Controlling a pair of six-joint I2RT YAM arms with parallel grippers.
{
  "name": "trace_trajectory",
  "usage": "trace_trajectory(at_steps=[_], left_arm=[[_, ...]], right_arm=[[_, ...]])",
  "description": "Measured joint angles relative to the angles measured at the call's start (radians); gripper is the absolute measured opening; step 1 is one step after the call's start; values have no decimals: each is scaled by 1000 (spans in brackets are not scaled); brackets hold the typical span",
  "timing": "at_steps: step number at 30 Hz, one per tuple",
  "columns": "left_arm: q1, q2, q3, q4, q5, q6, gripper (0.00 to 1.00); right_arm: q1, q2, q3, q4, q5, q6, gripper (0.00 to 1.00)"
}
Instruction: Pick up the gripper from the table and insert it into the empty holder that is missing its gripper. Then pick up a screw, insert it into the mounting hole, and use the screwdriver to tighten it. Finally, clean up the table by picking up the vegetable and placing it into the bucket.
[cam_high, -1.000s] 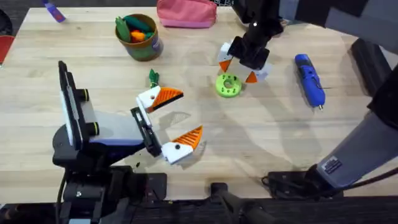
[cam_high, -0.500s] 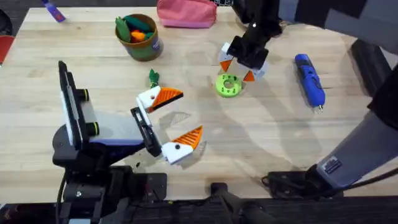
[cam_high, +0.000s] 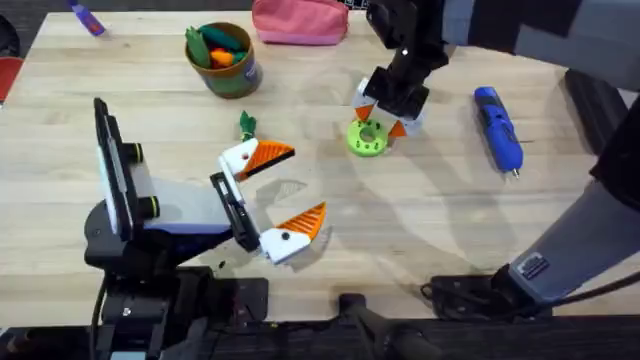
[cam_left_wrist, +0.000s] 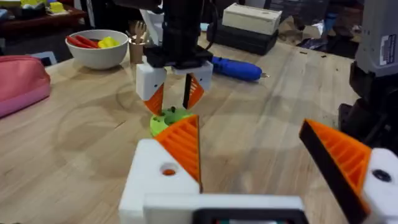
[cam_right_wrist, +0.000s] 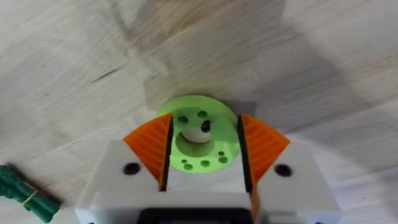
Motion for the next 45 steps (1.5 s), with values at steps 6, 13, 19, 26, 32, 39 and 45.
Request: trace_trajectory(at_steps=[6,13,19,26,32,39,45], left_arm=[[0,0,0,0,0,0,985],[0,0,0,0,0,0,985],[0,0,0,0,0,0,985],[0,0,0,0,0,0,985],[0,0,0,0,0,0,985],[0,0,0,0,0,0,985],[0,0,0,0,0,0,985]], right_arm=[[3,0,0,0,9,0,558],[37,0,0,-19,58,0,553],[42,0,6,-32,74,1,552],[42,0,11,-21,76,12,550],[42,0,11,-15,76,22,535],[42,8,12,-16,76,29,493],[42,9,13,-18,79,31,338]])
